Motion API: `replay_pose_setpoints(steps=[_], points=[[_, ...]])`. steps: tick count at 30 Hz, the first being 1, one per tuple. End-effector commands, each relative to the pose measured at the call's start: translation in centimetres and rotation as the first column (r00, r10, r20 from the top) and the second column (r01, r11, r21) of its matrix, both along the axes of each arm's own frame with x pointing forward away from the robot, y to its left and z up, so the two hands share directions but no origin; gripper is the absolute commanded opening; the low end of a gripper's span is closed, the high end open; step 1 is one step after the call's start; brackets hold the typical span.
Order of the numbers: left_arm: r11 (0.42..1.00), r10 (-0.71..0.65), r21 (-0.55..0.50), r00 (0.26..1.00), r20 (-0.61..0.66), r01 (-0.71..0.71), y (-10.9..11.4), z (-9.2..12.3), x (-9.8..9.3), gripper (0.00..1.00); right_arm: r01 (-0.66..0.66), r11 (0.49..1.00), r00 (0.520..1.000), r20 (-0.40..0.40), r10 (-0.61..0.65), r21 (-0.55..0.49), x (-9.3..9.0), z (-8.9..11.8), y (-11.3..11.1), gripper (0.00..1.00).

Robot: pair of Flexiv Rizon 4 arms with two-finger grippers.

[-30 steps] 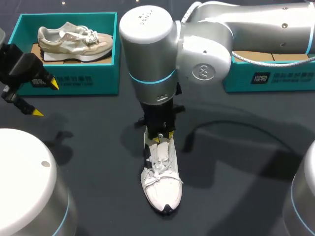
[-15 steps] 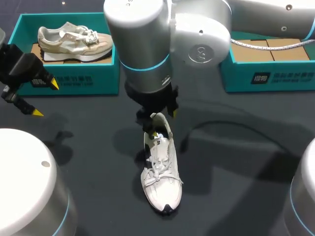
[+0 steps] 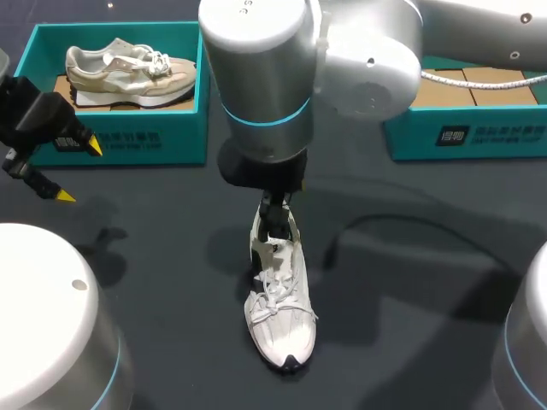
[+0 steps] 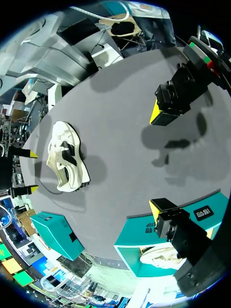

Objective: Take the shoe out of the shoebox, open the shoe tongue, remove and reinsert the insole, then place the shoe into the shoebox

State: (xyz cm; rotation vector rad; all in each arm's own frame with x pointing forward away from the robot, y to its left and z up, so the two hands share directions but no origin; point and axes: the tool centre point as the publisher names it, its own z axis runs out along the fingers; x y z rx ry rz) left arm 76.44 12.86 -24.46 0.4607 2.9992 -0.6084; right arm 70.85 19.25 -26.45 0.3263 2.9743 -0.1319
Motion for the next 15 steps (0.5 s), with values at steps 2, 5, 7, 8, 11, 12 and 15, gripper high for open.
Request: replay_pose_setpoints(steps=[2, 5, 7, 8, 11, 12, 15], points=[[1.0, -0.001, 0.002, 1.0, 0.0, 0.001, 0.0, 0.0, 0.0, 1.0, -0.152, 0.988, 0.988, -0.018, 0.151, -0.036, 2.4, -1.6, 1.8, 1.0], [1.0, -0.001, 0.002, 1.0, 0.0, 0.001, 0.0, 0.0, 0.0, 1.0, -0.188, 0.982, 0.982, 0.006, 0.188, -0.011, 3.4, -2.1, 1.8, 1.0], [1.0, -0.001, 0.002, 1.0, 0.0, 0.001, 0.0, 0.0, 0.0, 1.0, -0.188, 0.982, 0.982, 0.005, 0.188, 0.007, 4.0, -2.5, 1.7, 1.0], [1.0, -0.001, 0.002, 1.0, 0.0, 0.001, 0.0, 0.0, 0.0, 1.0, -0.197, 0.98, 0.98, 0.007, 0.196, 0.023, 4.2, -2.7, 1.7, 1.0], [1.0, -0.001, 0.002, 1.0, 0.0, 0.001, 0.0, 0.0, 0.0, 1.0, -0.203, 0.979, 0.979, 0.002, 0.203, 0.03, 4.7, -3.3, 2.0, 1.0], [1.0, -0.001, 0.002, 1.0, 0.0, 0.001, 0.0, 0.0, 0.0, 1.0, -0.205, 0.978, 0.979, 0.002, 0.205, 0.031, 4.8, -3.5, 2.0, 1.0], [1.0, -0.001, 0.002, 1.0, 0.0, 0.001, 0.0, 0.0, 0.0, 1.0, -0.215, 0.976, 0.977, 0.003, 0.215, 0.036, 5.2, -4.4, 2.1, 1.0]])
